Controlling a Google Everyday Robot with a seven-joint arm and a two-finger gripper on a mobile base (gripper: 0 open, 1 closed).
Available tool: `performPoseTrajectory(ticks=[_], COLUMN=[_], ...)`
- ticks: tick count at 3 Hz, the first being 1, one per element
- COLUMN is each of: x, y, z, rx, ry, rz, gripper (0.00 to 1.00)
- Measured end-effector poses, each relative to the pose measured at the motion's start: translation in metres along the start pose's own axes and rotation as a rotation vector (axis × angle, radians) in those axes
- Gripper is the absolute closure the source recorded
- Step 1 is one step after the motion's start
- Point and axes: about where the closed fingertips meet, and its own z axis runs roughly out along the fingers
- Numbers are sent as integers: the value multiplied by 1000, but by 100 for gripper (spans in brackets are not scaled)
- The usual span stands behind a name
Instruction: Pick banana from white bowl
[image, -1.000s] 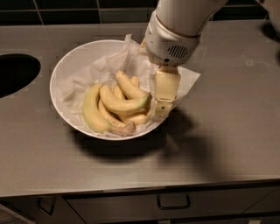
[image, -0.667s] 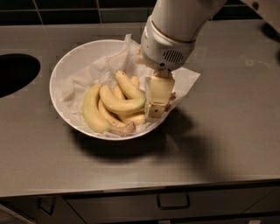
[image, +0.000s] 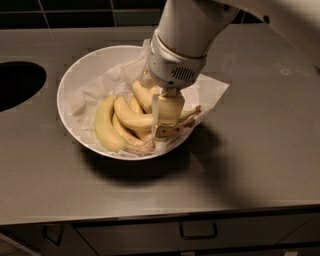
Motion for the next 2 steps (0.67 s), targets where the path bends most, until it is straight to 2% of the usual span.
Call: performPoseTrajectory(ticks=[2], x=[-10], y=[2], z=[22], rx=[-35], ry=[-2], rz=[-32], gripper=[25])
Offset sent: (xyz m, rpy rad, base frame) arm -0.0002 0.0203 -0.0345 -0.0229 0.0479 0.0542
